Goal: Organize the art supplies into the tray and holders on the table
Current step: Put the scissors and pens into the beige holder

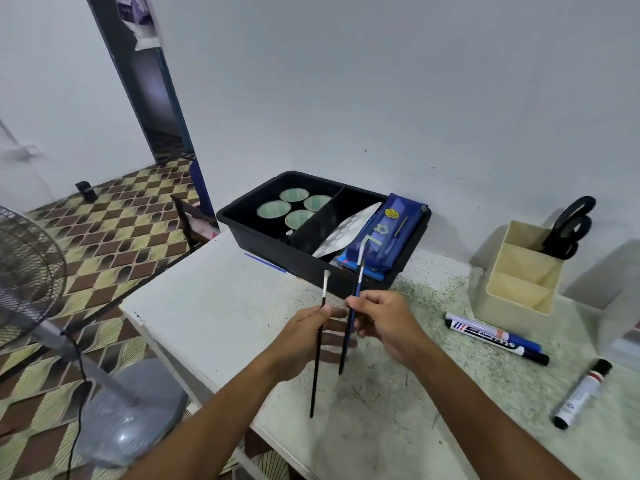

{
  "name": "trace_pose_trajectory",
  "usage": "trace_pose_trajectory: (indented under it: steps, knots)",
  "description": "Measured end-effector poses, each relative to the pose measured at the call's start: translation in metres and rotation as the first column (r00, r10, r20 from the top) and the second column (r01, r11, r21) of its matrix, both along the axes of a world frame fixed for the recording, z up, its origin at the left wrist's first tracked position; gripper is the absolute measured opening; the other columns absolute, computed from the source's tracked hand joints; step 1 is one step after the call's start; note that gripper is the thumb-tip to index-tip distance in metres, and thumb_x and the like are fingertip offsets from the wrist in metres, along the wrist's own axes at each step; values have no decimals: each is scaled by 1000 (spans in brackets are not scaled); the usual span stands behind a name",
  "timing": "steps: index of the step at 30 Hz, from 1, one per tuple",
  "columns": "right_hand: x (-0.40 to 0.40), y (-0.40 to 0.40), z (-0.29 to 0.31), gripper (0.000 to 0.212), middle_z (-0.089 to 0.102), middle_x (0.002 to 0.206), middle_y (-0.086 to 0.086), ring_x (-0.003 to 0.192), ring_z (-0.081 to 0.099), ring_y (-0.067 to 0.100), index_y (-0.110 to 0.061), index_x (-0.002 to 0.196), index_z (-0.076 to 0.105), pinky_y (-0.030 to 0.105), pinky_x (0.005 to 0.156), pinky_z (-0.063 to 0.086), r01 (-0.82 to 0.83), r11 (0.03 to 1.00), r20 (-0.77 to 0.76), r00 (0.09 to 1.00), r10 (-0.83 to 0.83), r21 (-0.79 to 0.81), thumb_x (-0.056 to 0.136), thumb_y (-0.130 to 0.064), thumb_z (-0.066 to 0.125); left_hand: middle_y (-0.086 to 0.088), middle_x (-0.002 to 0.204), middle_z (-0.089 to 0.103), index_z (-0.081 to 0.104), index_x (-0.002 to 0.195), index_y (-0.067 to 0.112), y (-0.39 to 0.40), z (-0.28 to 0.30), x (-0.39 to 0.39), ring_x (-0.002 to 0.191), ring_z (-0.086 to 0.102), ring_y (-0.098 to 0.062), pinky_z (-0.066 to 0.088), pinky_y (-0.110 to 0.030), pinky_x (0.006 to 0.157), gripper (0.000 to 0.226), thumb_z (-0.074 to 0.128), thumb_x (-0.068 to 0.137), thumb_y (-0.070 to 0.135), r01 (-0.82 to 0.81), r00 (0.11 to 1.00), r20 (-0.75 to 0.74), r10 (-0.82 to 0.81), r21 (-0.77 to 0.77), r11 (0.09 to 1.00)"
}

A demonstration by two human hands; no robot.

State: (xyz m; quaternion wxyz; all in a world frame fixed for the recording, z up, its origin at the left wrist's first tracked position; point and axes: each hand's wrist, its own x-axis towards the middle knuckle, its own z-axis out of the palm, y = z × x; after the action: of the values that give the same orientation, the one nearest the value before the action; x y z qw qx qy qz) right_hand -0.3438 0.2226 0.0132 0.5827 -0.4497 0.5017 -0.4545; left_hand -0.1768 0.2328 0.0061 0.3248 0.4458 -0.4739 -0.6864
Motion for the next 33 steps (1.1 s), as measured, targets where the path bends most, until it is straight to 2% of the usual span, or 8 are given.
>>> trace_pose_trajectory:
  steps: [3, 10, 14, 17, 19, 22, 26, 33]
  knots:
    - [-1, 12, -8, 17, 62, 61, 8, 51, 56, 12, 1, 79, 70, 23, 47, 47, -163, 987, -103, 981, 163, 4, 92, -7, 62, -18, 85, 65, 60, 120, 1, 5, -2, -10, 80, 66, -28, 53, -53, 82, 42, 32, 106, 29, -42, 996, -81, 47, 66, 997]
    - [10, 20, -15, 13, 60, 51, 5, 47, 60, 12, 2, 77, 72, 24, 48, 52, -176, 982, -201, 962, 185, 63, 87, -6, 69, -11, 70, 59, 60, 111, 2, 14, -5, -36, 48, 49, -17, 49, -28, 51, 33, 39, 104, 27, -218, 937, -224, 267, 219, 951]
    - [10, 21, -12, 5, 68, 62, 12, 53, 65, 16, 1, 80, 75, 24, 51, 53, -171, 985, -215, 961, 174, 35, 82, -2, 72, -14, 80, 65, 60, 102, 1, 15, -8, -37, 57, 61, -18, 51, -28, 48, 25, 41, 103, 17, -288, 906, -247, 344, 236, 928]
    - [-1, 22, -14, 4, 68, 60, 6, 52, 64, 15, -1, 78, 73, 23, 44, 47, -116, 992, -311, 945, 98, -41, 81, -2, 71, -17, 92, 67, 60, 95, 3, 12, -11, -30, 74, 66, -24, 58, -41, 62, 29, 37, 105, 18, -316, 900, -225, 372, 248, 916]
    - [-13, 23, -16, 9, 65, 58, 0, 50, 60, 11, -6, 72, 71, 26, 47, 49, -99, 991, -472, 880, 46, -89, 79, -1, 72, -17, 92, 69, 60, 97, 3, 9, -14, -24, 79, 68, -27, 58, -44, 69, 29, 36, 105, 18, -329, 894, -220, 391, 270, 905]
    - [-33, 29, -21, 17, 64, 66, -5, 60, 59, 7, -19, 66, 64, 27, 60, 49, -173, 984, -765, 638, 84, -36, 75, -13, 77, -11, 77, 68, 61, 98, 5, 8, -19, -20, 61, 62, -19, 50, -30, 52, 28, 38, 105, 19, -343, 902, -165, 399, 286, 895]
    - [-44, 41, -33, 28, 65, 69, -2, 62, 58, 12, -19, 67, 59, 28, 57, 44, -193, 976, -888, 425, 176, 101, 80, -39, 73, -8, 65, 61, 58, 100, 3, 9, -25, -27, 47, 47, -14, 34, -21, 39, 24, 39, 104, 17, -307, 915, -164, 368, 305, 901]
    - [-63, 38, -29, 23, 61, 67, 4, 59, 52, 12, -7, 70, 67, 27, 58, 39, -149, 980, -825, 531, 194, 135, 85, -25, 69, -6, 63, 58, 58, 100, 2, 16, -33, -45, 46, 43, -11, 28, -19, 38, 22, 41, 103, 16, -118, 973, -155, 171, 299, 947]
